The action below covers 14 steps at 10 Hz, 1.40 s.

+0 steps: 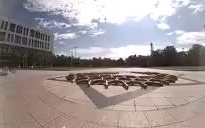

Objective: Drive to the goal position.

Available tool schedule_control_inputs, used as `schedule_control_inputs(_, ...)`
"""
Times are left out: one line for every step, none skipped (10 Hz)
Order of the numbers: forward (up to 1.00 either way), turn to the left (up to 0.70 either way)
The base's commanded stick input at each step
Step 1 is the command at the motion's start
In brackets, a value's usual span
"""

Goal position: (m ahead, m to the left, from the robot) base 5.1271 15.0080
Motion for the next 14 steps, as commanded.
schedule_control_inputs(0.05,0.0)
schedule_control_inputs(0.05,0.0)
schedule_control_inputs(0.05,-0.01)
schedule_control_inputs(0.05,0.0)
schedule_control_inputs(0.05,0.0)
schedule_control_inputs(0.05,0.0)
schedule_control_inputs(0.05,-0.01)
schedule_control_inputs(0.05,0.0)
schedule_control_inputs(0.05,0.0)
schedule_control_inputs(0.05,0.0)
schedule_control_inputs(0.05,0.0)
schedule_control_inputs(0.05,0.0)
schedule_control_inputs(0.05,-0.01)
schedule_control_inputs(0.05,-0.01)
